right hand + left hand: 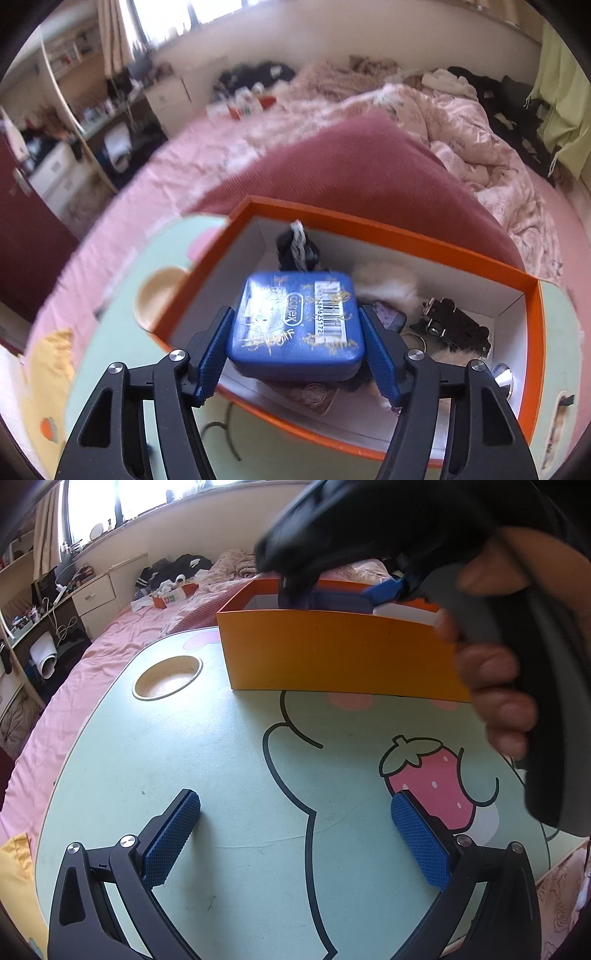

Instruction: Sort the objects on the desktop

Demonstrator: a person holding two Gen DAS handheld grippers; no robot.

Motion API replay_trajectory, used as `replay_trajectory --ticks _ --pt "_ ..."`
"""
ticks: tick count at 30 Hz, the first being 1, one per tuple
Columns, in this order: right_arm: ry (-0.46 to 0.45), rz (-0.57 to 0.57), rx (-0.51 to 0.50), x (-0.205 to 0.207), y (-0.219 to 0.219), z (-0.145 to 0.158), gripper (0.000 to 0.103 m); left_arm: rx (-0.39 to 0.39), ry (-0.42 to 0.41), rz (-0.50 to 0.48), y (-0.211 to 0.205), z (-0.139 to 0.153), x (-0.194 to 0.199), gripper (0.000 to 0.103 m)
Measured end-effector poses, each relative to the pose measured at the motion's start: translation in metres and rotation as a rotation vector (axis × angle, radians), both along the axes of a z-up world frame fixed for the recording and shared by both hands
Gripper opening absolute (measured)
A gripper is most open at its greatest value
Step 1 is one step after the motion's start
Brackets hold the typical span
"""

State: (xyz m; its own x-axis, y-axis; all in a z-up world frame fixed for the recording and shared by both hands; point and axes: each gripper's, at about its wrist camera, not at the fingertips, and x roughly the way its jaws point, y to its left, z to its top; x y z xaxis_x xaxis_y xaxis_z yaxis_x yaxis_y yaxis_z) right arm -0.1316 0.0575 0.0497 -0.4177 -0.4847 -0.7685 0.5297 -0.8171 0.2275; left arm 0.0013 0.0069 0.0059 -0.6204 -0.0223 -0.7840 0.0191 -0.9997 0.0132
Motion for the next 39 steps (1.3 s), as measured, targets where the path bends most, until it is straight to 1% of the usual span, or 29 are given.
replay_trajectory --ticks 3,4,7,9,11,13,15,19,23,25,27,29,33,37,39 --pt "0.049 0.008 -0.102 0.016 0.019 0.025 0.066 0.0 0.0 0.001 0.0 0.0 0.0 0.103" --pt "0.06 0.012 -0.114 0.02 0.019 0.034 0.066 0.0 0.0 0.001 0.0 0.0 0.0 0.103" --pt "0.11 0.045 -0.164 0.048 0.042 0.058 0.066 0.0 0.001 0.003 0.001 0.001 0.0 0.103" --pt "0.115 0.058 -0.176 0.064 0.061 0.062 0.066 0.0 0.001 0.004 0.001 0.001 0.0 0.103" --pt "0.097 0.06 -0.179 0.076 0.075 0.057 0.066 0.0 0.001 0.004 0.0 0.0 0.0 0.103" --pt "0.079 0.041 -0.163 0.089 0.093 0.043 0.066 -0.001 0.001 0.005 0.001 0.001 0.0 0.103" --pt "0.058 0.013 -0.125 0.098 0.106 0.024 0.066 -0.001 0.001 0.005 0.0 0.0 0.0 0.103" --pt "-0.007 -0.026 -0.101 0.103 0.121 -0.015 0.067 -0.001 0.001 0.007 -0.001 -0.001 0.0 0.103" --pt "0.021 -0.037 -0.073 0.105 0.12 -0.025 0.067 -0.002 0.001 0.01 -0.001 -0.001 0.002 0.103" --pt "0.011 -0.022 -0.068 0.107 0.115 -0.031 0.068 -0.002 0.001 0.01 0.0 0.0 0.002 0.103" --pt "0.003 -0.011 -0.054 0.108 0.113 -0.035 0.071 -0.002 0.001 0.009 0.0 0.0 0.002 0.103" --pt "0.016 -0.019 -0.039 0.113 0.116 -0.038 0.077 -0.002 0.001 0.01 -0.001 -0.001 0.002 0.103" --pt "0.04 -0.035 -0.027 0.124 0.128 -0.036 0.08 -0.002 0.001 0.01 0.0 -0.001 0.003 0.103" --pt "0.046 -0.029 0.037 0.134 0.132 -0.043 0.082 -0.005 0.003 0.0 0.0 -0.001 0.003 0.103" --pt "0.024 -0.027 0.066 0.136 0.13 -0.051 0.088 -0.005 0.002 0.0 0.0 -0.001 0.003 0.103"
